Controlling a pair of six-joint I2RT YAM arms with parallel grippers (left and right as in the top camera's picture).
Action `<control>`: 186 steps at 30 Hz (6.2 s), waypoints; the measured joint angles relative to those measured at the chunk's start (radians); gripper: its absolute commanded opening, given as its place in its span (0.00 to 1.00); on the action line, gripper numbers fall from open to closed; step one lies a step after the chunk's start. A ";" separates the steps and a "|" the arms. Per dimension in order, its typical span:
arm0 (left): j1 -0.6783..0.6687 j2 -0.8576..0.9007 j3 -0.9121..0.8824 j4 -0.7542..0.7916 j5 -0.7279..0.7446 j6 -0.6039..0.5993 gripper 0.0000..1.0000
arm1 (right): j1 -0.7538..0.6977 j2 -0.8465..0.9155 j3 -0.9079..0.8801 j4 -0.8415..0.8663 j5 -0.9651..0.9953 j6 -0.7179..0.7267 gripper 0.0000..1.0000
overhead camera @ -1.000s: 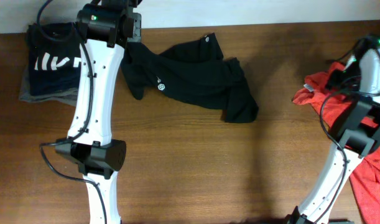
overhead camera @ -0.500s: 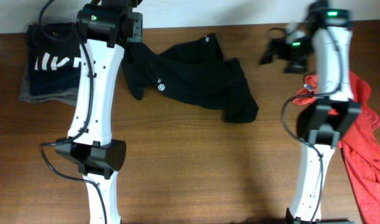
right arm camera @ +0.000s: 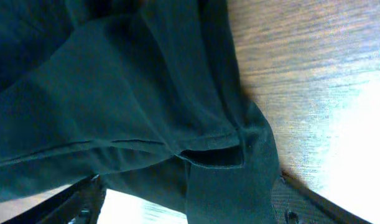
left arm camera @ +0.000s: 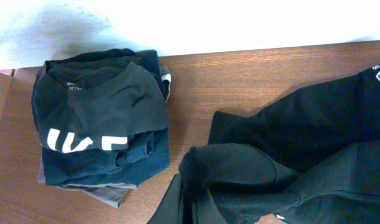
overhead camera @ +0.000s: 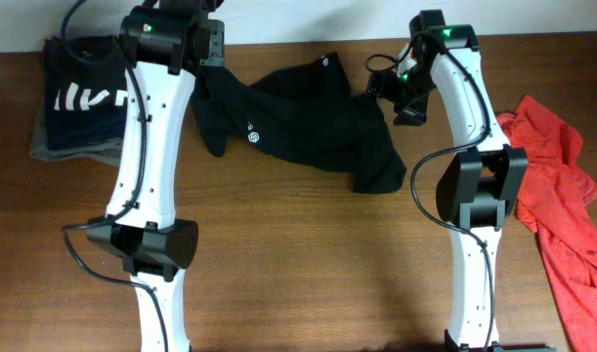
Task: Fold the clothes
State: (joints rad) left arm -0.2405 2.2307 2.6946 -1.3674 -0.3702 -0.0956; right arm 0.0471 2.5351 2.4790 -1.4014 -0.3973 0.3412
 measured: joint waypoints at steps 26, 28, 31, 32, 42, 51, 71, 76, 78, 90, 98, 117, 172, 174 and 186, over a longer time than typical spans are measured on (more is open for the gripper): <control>0.000 0.000 0.000 0.000 0.000 0.000 0.01 | 0.052 0.000 -0.189 0.161 0.007 0.134 0.77; 0.000 0.000 0.000 0.000 0.000 0.000 0.01 | 0.052 0.000 -0.212 0.170 0.011 0.135 0.77; 0.000 0.000 0.000 0.000 0.000 0.000 0.01 | 0.052 0.000 -0.226 0.173 0.022 0.136 0.73; 0.000 0.000 0.000 0.000 0.000 0.000 0.01 | 0.052 0.000 -0.226 0.174 0.026 0.137 0.70; 0.000 0.000 0.000 0.000 0.000 0.000 0.01 | 0.051 0.000 -0.225 0.184 0.068 0.147 0.25; 0.000 0.000 0.000 0.073 0.000 0.000 0.00 | 0.016 0.000 -0.134 0.181 0.068 0.152 0.04; 0.008 0.000 -0.011 0.753 0.116 0.174 0.00 | -0.206 0.000 0.429 0.424 -0.003 0.145 0.04; 0.026 0.000 -0.011 0.760 0.140 0.202 0.00 | -0.245 0.000 0.528 0.353 -0.035 0.101 0.04; 0.032 0.000 -0.011 0.728 0.151 0.209 0.01 | -0.257 0.000 0.554 0.295 -0.042 0.072 0.05; 0.032 0.000 -0.012 0.582 0.172 0.212 0.01 | -0.268 0.002 0.562 0.103 -0.018 -0.049 0.17; 0.032 0.000 -0.013 0.561 0.172 0.212 0.01 | -0.274 0.002 0.562 0.129 0.014 -0.063 0.22; 0.035 0.000 -0.013 0.521 0.172 0.213 0.01 | -0.239 0.002 0.540 -0.046 -0.055 -0.064 0.50; 0.035 0.000 -0.013 0.443 0.172 0.216 0.01 | 0.063 0.021 -0.113 0.539 0.101 -0.368 0.63; 0.035 0.000 -0.013 0.443 0.172 0.216 0.01 | 0.064 0.031 -0.114 0.537 0.101 -0.368 0.63; 0.035 0.000 -0.012 0.443 0.172 0.216 0.00 | 0.064 0.041 -0.114 0.517 0.150 -0.364 0.43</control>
State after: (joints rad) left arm -0.2050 2.2311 2.6823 -0.9249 -0.1982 0.1204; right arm 0.1112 2.5763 2.3650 -0.8848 -0.2470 -0.0227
